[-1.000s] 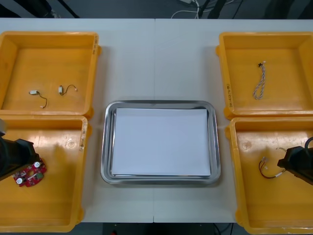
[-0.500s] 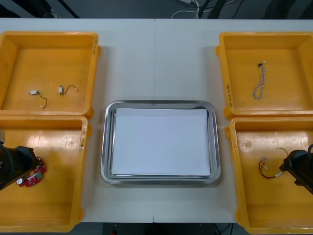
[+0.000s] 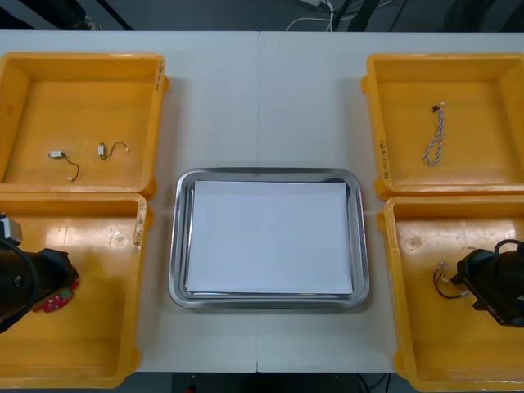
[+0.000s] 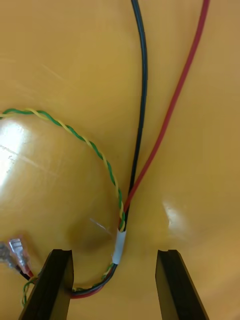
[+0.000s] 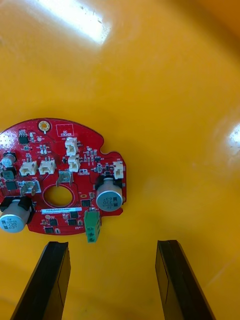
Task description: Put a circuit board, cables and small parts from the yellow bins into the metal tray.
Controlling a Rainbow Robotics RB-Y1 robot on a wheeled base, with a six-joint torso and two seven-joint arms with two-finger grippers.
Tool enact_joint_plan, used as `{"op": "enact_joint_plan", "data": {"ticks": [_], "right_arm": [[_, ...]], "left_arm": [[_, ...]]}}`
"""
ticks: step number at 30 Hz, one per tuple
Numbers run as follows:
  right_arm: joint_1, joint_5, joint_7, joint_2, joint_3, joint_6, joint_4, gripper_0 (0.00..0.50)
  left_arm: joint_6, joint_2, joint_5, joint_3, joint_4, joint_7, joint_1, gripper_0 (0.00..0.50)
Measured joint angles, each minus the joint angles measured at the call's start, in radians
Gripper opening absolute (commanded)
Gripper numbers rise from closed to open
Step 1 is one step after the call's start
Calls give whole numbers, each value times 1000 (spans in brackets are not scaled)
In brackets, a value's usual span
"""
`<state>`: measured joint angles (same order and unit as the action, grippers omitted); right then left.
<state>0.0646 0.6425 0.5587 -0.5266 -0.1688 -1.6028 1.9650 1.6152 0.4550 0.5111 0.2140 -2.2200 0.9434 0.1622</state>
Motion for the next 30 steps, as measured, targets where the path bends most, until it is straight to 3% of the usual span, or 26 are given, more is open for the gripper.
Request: {"op": "enact_joint_plan", "data": {"ticks": [11, 24, 25, 26, 27, 28, 29, 30], "right_arm": [[-13, 0, 0, 1, 0, 3, -31, 476], [-15, -4, 0, 1, 18, 3, -41, 475], [-15, -4, 0, 1, 18, 3, -41, 350], [-15, -4, 0, 1, 18, 3, -41, 299], [-15, -4, 0, 1, 18, 4, -41, 299], [-16, -4, 0, 1, 19, 4, -41, 210], [-16, -4, 0, 1, 19, 4, -41, 210], [-17, -4, 0, 1, 20, 5, -41, 175]], "left_arm": [[-62, 0, -17, -26, 38, -3, 4, 500], [-132, 0, -32, -64, 39, -3, 68, 500], [-132, 0, -33, -66, 39, -3, 71, 500], [-132, 0, -33, -68, 39, -3, 72, 500], [-132, 0, -35, -68, 39, -3, 72, 500], [-132, 0, -37, -68, 39, -3, 72, 500], [-133, 0, -41, -68, 39, -3, 72, 500], [-133, 0, -43, -68, 39, -3, 72, 500]]}}
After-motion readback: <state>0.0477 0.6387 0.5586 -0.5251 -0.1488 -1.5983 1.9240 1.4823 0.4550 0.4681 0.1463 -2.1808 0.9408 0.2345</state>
